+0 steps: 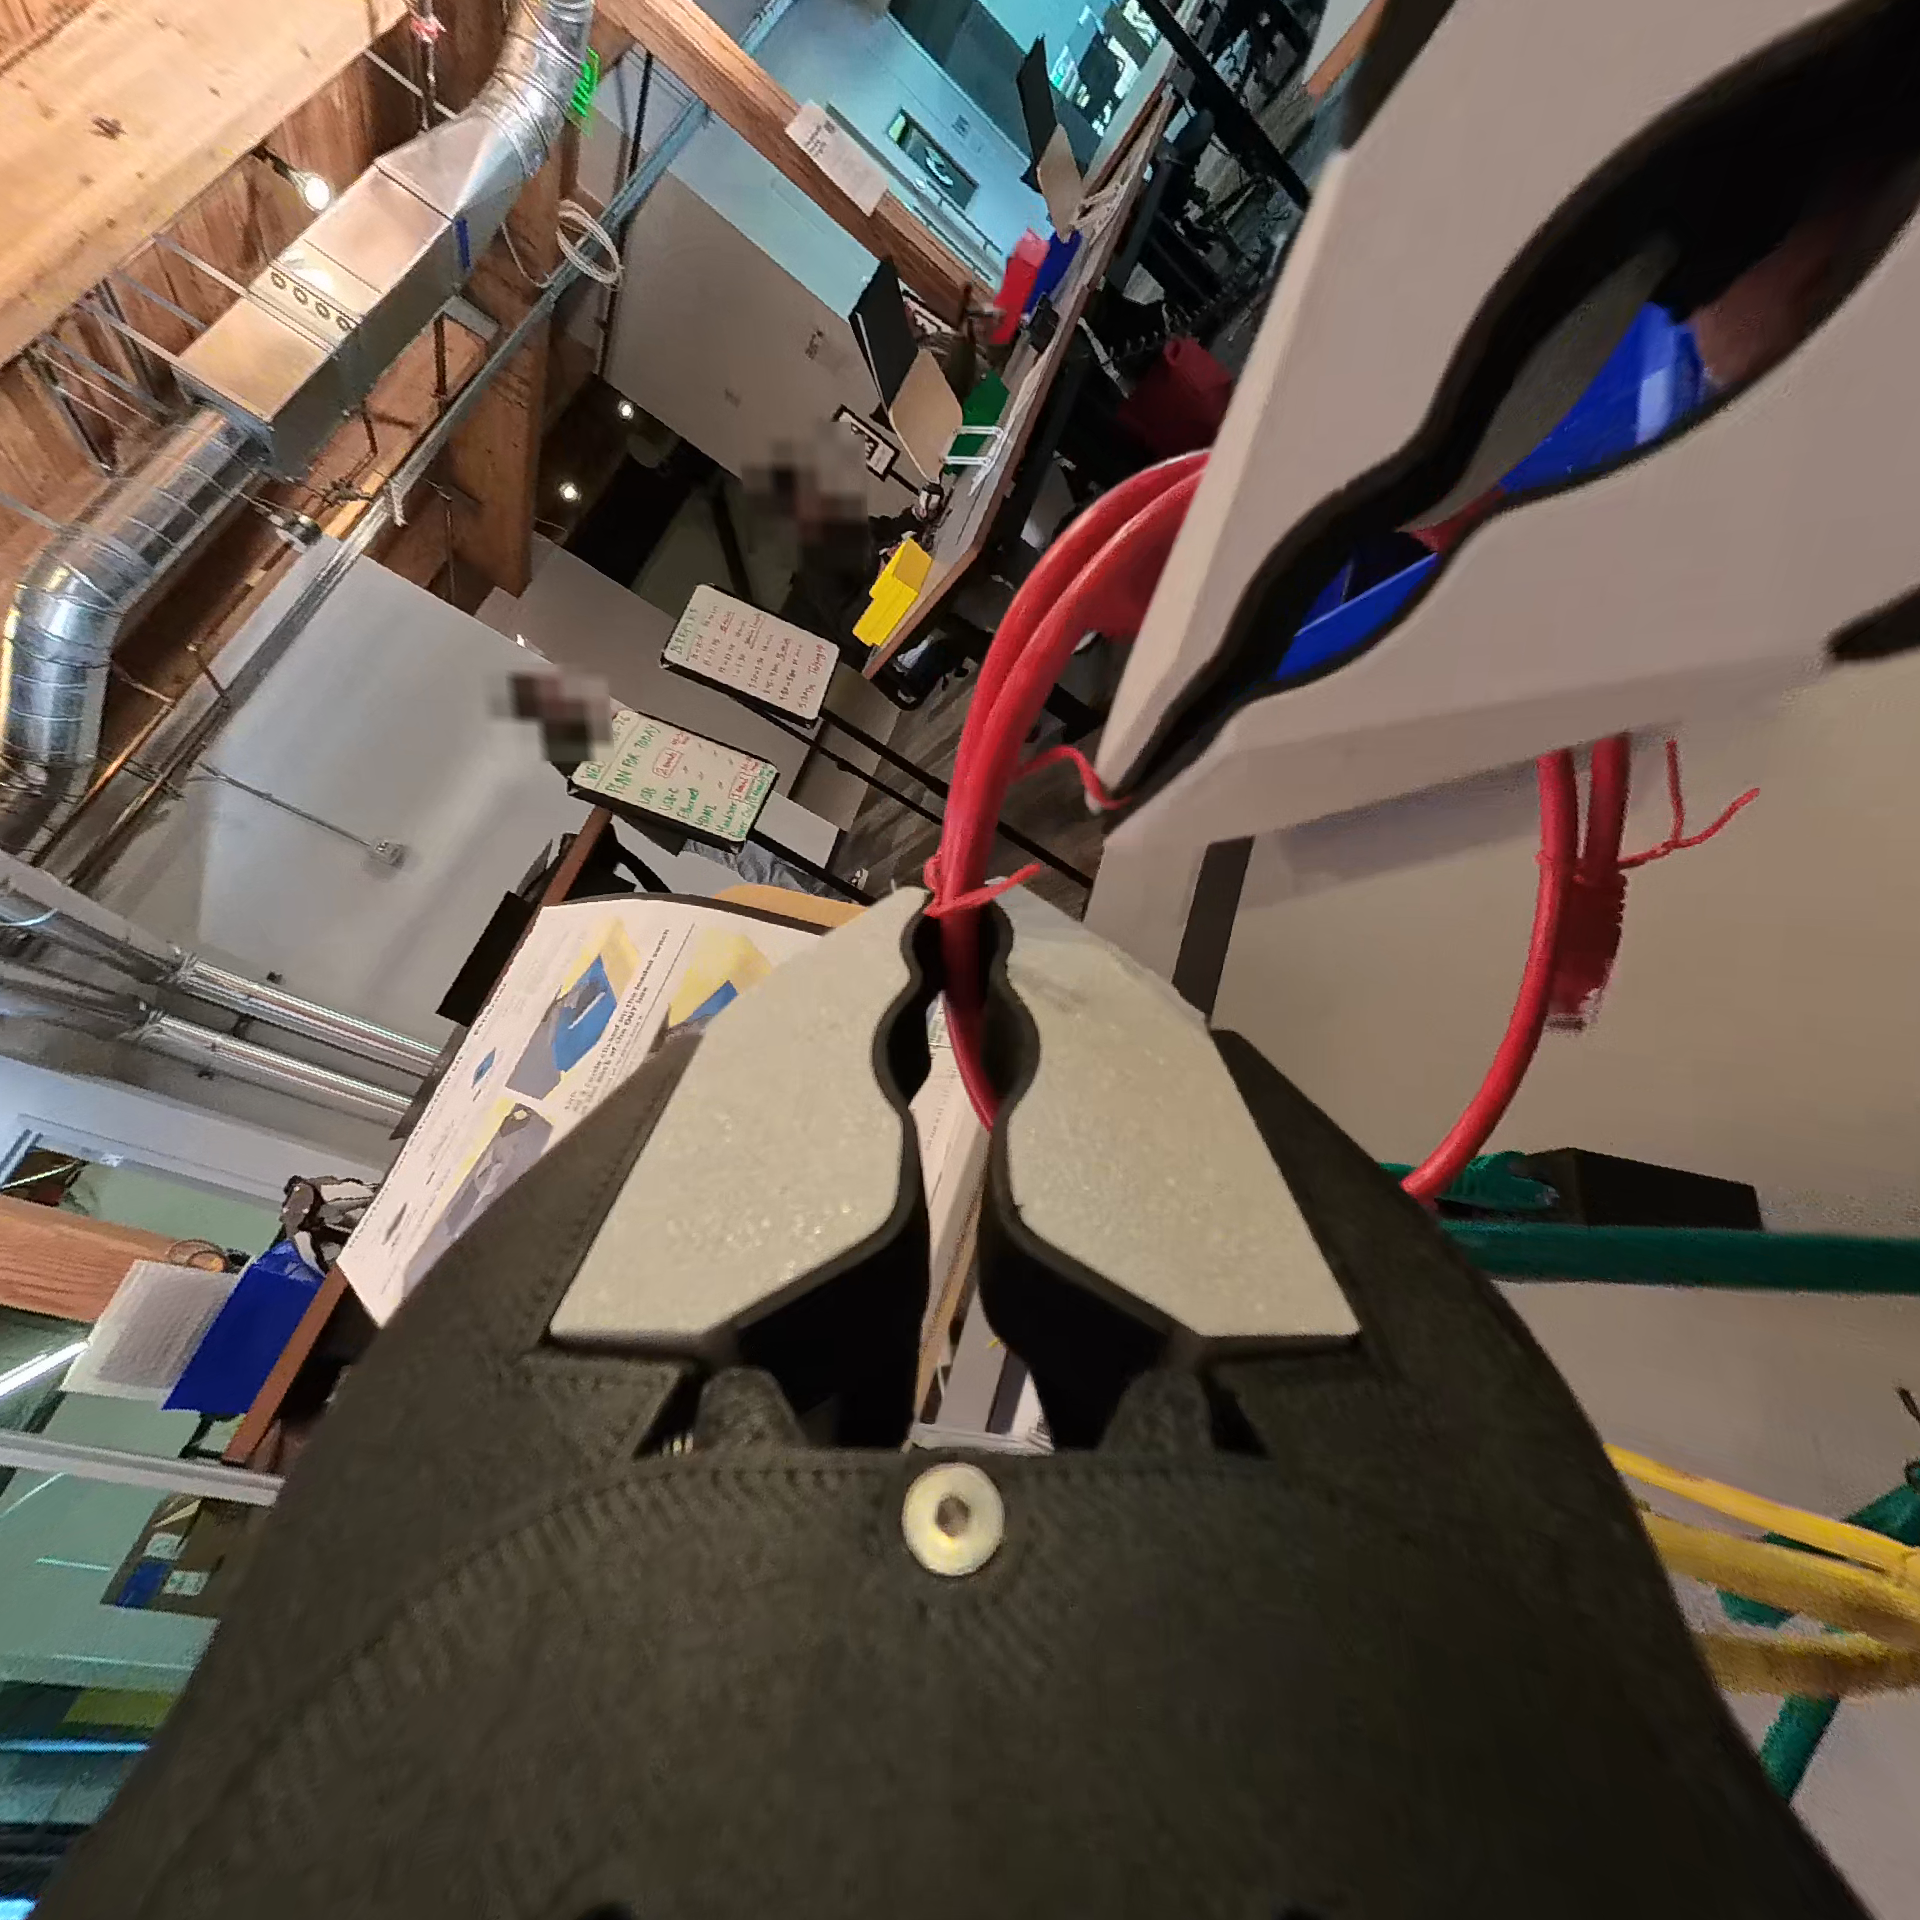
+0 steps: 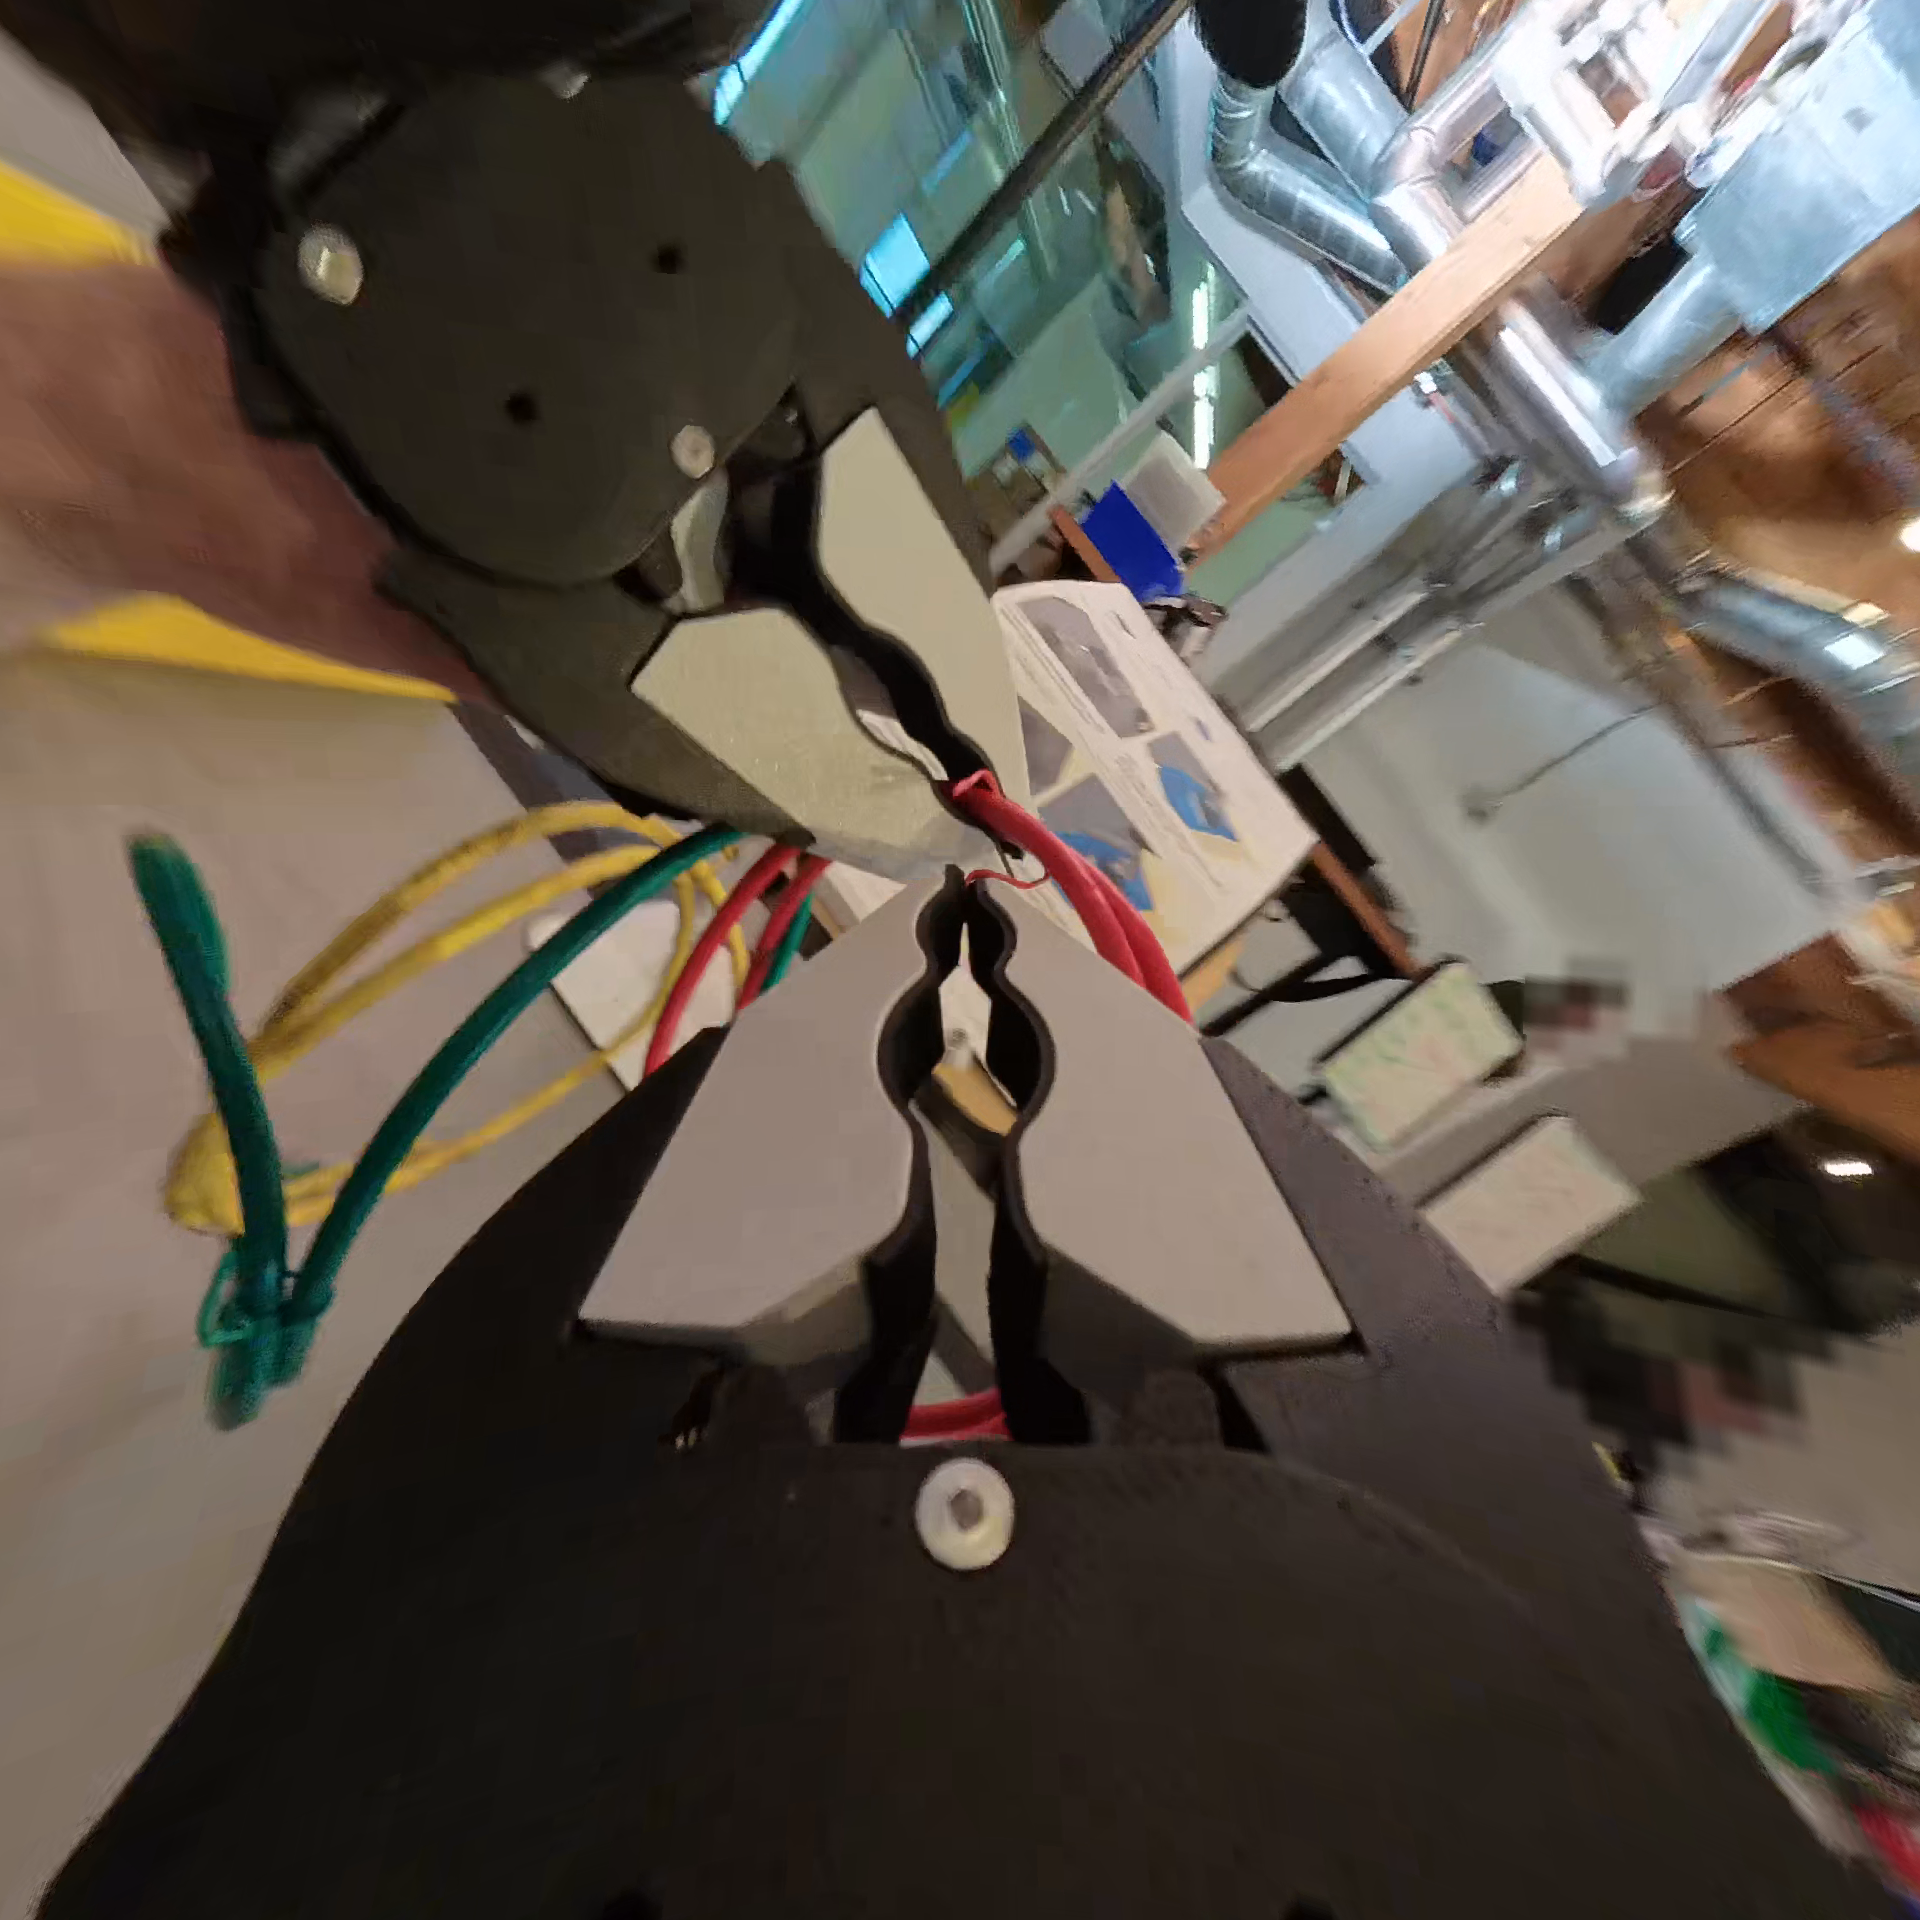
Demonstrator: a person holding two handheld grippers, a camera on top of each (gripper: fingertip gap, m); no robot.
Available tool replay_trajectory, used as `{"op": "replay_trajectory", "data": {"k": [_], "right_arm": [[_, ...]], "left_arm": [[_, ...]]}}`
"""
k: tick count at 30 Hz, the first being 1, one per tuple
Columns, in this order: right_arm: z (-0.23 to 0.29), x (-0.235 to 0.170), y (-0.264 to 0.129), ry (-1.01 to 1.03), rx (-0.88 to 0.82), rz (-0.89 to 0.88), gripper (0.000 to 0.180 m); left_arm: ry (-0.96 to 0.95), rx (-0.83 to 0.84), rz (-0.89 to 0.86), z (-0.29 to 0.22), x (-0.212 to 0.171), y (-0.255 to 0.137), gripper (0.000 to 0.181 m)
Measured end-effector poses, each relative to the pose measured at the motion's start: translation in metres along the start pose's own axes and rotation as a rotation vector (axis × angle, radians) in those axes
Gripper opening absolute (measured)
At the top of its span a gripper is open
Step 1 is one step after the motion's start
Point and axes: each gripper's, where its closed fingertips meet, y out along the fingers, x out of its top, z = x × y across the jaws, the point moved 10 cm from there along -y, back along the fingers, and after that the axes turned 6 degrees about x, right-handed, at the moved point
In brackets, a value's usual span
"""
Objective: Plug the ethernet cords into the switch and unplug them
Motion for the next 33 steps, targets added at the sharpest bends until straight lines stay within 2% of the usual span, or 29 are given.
{"op": "replay_trajectory", "data": {"k": [3,4,5,9,10,11,16,19,24,26,31,33], "right_arm": [[-0.01,-0.003,-0.003,0.154,0.024,-0.074,0.0],[-0.012,-0.003,-0.003,0.222,0.043,-0.114,0.012],[-0.013,-0.005,-0.003,0.294,0.061,-0.143,0.013],[-0.014,-0.014,0.0,0.427,0.091,-0.187,0.012],[-0.013,-0.014,0.0,0.442,0.098,-0.196,0.012],[-0.013,-0.014,-0.001,0.442,0.105,-0.205,0.0],[-0.012,-0.015,-0.003,0.439,0.106,-0.217,0.0],[-0.012,-0.015,-0.008,0.434,0.104,-0.222,0.012],[-0.013,-0.015,-0.028,0.399,0.143,-0.215,0.017],[-0.008,-0.02,-0.036,0.347,0.213,-0.146,0.015],[0.024,-0.042,-0.054,0.258,0.597,0.04,0.021],[0.037,-0.058,-0.053,0.243,0.661,0.113,0.028]], "left_arm": [[0.009,0.046,-0.019,0.001,0.001,-0.001,0.004],[0.013,0.06,-0.023,0.0,0.002,-0.001,0.004],[0.016,0.074,-0.031,0.0,0.002,-0.001,0.005],[0.015,0.11,-0.06,-0.002,0.006,-0.001,0.005],[0.017,0.113,-0.065,-0.002,0.006,-0.001,0.004],[0.017,0.117,-0.068,-0.003,0.006,-0.001,0.005],[0.016,0.127,-0.08,-0.003,0.006,-0.001,0.005],[0.018,0.129,-0.093,-0.003,0.006,-0.001,0.005],[0.015,0.117,-0.099,-0.003,0.004,0.0,0.005],[0.01,0.104,-0.092,-0.002,0.001,0.001,0.005],[0.022,0.059,-0.065,0.001,-0.013,0.006,0.005],[0.034,0.057,-0.053,0.003,-0.018,0.006,0.005]]}}
